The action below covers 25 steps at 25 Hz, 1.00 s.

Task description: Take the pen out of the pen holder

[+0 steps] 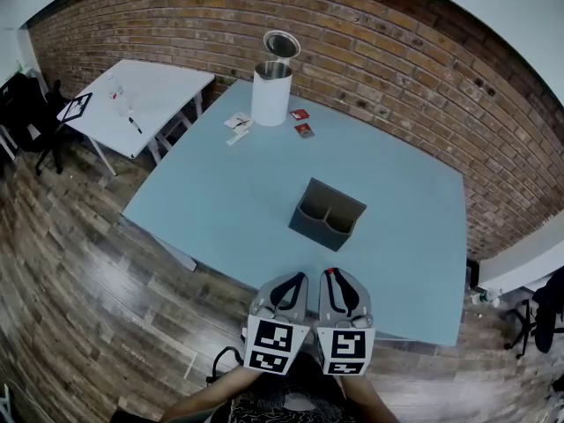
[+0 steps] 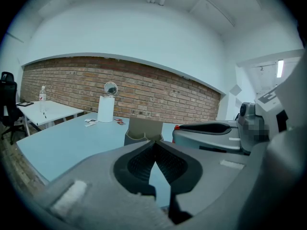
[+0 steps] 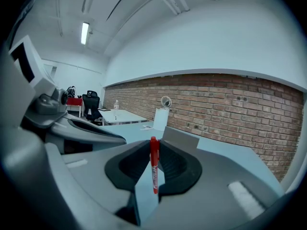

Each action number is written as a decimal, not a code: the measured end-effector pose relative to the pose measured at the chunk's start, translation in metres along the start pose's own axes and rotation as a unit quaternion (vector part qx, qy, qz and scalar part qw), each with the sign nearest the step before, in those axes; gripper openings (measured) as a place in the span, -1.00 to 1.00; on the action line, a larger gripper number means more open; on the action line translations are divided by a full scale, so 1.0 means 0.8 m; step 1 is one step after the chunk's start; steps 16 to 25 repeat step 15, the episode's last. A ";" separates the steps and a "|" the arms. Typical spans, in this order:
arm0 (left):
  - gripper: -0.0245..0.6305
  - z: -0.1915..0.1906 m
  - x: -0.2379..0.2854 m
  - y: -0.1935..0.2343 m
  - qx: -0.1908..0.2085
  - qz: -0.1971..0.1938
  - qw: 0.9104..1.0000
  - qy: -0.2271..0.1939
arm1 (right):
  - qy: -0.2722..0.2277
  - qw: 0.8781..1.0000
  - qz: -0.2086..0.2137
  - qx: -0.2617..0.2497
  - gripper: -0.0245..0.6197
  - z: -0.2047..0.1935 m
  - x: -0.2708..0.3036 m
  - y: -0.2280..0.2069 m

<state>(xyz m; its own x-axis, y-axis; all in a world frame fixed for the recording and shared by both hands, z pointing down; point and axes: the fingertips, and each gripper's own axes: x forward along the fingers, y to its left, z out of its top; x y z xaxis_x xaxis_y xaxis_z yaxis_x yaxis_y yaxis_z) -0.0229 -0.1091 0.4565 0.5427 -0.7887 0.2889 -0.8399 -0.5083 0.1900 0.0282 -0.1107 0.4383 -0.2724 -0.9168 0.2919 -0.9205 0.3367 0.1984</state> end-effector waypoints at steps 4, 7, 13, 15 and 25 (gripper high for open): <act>-0.95 -0.001 0.000 0.001 -0.002 0.000 1.000 0.001 | 0.001 1.000 -0.002 0.001 -0.74 0.003 0.002 0.000; -0.95 -0.003 0.001 0.000 -0.003 0.000 1.000 0.002 | 0.001 1.000 0.001 0.001 -0.74 0.000 0.002 0.000; -0.95 -0.004 0.001 0.001 -0.003 0.001 1.000 0.004 | 0.001 1.000 0.003 0.000 -0.74 -0.002 0.003 0.001; -0.95 -0.005 0.001 0.001 -0.003 0.000 1.000 0.004 | 0.000 1.000 0.004 0.001 -0.74 -0.003 0.003 0.001; -0.95 -0.005 0.001 0.001 -0.003 0.000 1.000 0.004 | 0.000 1.000 0.004 0.001 -0.74 -0.003 0.003 0.001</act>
